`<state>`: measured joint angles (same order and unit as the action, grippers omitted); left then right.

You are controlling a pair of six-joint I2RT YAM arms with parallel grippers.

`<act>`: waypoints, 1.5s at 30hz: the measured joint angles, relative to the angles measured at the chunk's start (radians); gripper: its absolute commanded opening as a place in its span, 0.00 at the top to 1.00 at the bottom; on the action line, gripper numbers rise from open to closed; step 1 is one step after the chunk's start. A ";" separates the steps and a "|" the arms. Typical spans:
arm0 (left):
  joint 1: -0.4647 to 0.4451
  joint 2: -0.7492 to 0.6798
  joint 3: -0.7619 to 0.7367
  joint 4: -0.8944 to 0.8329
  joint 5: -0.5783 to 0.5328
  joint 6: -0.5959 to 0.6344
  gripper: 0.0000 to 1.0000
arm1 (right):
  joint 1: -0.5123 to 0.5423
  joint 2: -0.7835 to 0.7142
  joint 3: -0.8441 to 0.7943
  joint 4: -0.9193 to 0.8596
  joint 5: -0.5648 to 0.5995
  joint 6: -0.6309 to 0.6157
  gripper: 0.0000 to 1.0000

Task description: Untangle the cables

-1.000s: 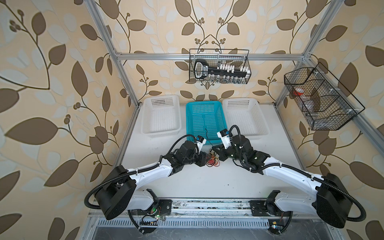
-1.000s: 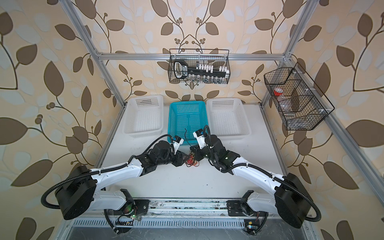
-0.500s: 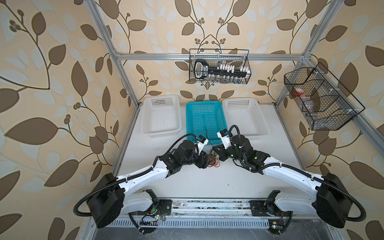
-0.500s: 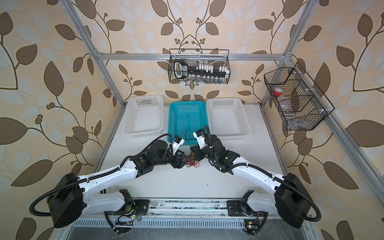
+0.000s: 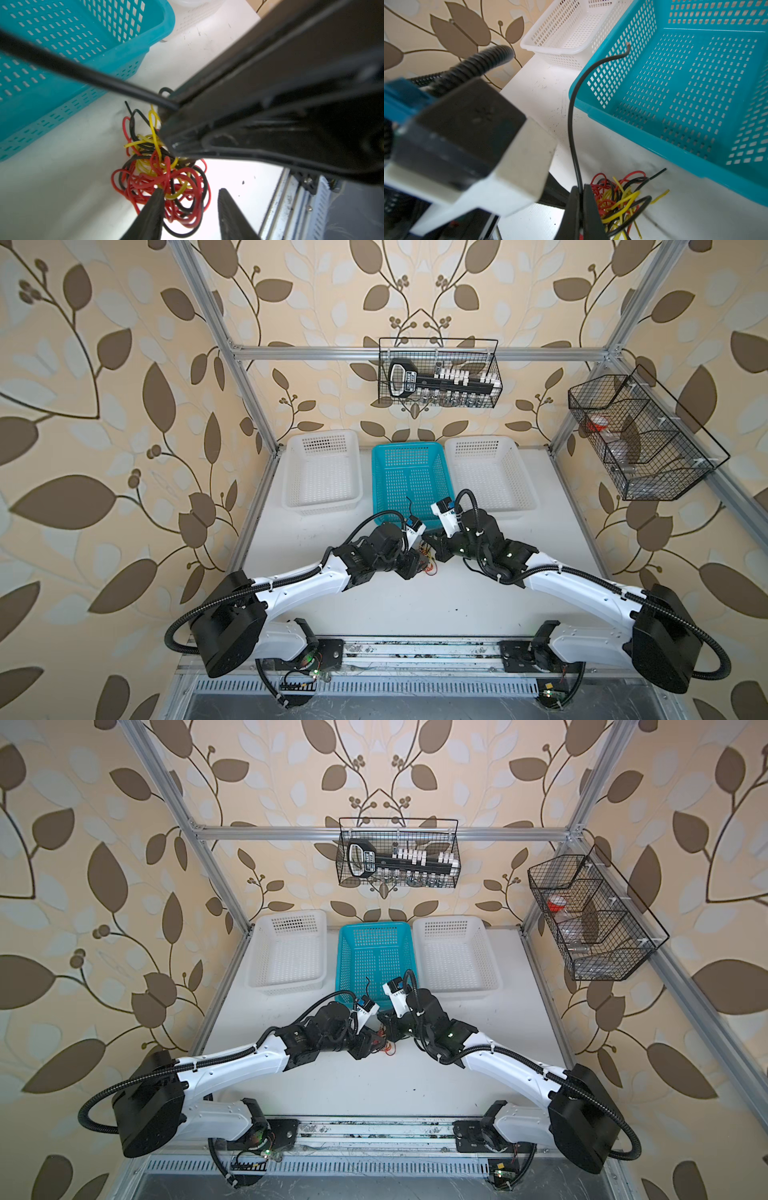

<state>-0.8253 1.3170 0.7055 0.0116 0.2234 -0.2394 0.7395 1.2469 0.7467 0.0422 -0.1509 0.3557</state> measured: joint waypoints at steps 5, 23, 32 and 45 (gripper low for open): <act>0.000 0.034 0.000 0.006 -0.027 -0.010 0.95 | 0.000 0.000 0.002 -0.006 0.000 0.000 1.00; -0.001 0.045 0.048 -0.038 -0.173 -0.151 1.00 | 0.007 -0.220 -0.035 -0.087 0.127 -0.015 0.67; -0.001 0.097 0.123 -0.081 -0.173 -0.236 1.00 | 0.078 -0.255 -0.099 -0.153 0.171 0.022 0.75; -0.002 0.198 0.168 -0.064 -0.176 -0.297 1.00 | 0.127 -0.012 -0.144 -0.100 0.147 0.158 0.81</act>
<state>-0.8268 1.5150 0.8738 -0.0521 0.0471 -0.5365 0.8661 1.2346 0.6025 -0.0582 -0.0036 0.5137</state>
